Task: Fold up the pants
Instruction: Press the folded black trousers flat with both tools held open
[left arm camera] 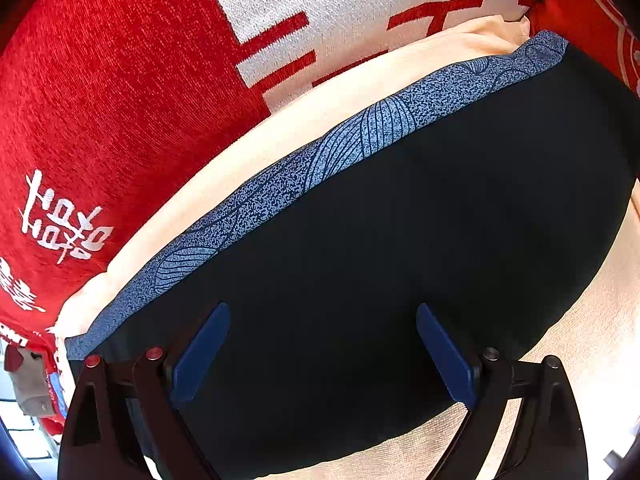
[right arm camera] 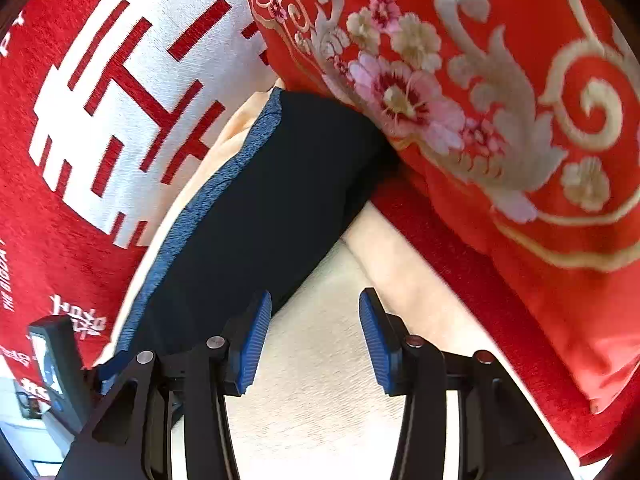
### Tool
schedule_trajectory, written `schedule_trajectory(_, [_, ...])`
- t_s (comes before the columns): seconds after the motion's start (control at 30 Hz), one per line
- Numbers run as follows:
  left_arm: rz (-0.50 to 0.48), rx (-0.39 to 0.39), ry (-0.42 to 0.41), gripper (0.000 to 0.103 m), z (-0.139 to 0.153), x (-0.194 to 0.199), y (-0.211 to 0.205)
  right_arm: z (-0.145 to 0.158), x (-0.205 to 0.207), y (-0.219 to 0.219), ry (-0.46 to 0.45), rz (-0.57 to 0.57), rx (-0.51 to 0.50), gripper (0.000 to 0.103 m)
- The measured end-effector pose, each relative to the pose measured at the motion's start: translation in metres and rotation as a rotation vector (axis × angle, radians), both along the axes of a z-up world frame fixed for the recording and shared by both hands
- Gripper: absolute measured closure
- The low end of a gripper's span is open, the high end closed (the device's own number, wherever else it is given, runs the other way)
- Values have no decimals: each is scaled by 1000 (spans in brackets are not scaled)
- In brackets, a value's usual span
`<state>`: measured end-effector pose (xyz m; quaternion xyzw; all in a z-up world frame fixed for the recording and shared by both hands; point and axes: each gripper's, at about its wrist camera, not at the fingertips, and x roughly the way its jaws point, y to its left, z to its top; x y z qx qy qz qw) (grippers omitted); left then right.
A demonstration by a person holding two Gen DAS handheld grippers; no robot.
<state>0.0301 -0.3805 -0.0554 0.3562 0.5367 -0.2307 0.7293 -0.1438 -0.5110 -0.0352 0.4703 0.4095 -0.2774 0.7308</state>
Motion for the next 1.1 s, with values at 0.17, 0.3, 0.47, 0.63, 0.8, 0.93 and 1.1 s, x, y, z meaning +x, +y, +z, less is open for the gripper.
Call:
schedule_trajectory(0.17, [12,-9,7,8,-1,4,4,-3,-6,3,-51,-17,30,53])
schedule_trajectory(0.3, [29,-24,8,8,-2,8,8,-3,-17,5,-59,-41,17,53])
schedule_trajectory(0.47, [55,-56,5,8,-4,11,16,-4,-22,-3,-47,-74,-11,53])
schedule_trajectory(0.63, [91,-78,42,8,-6,20,23,-15,-18,-12,-94,-91,67,53])
schedule_trajectory(0.8, [96,-87,53,8,-7,26,29,-24,-12,-9,-154,-100,125,53])
schedule_trajectory(0.93, [88,-86,55,8,-9,28,32,-27,-11,0,-188,-89,151,53])
schedule_trajectory(1.1, [83,-83,54,8,-8,25,30,-34,-6,2,-214,-92,165,53])
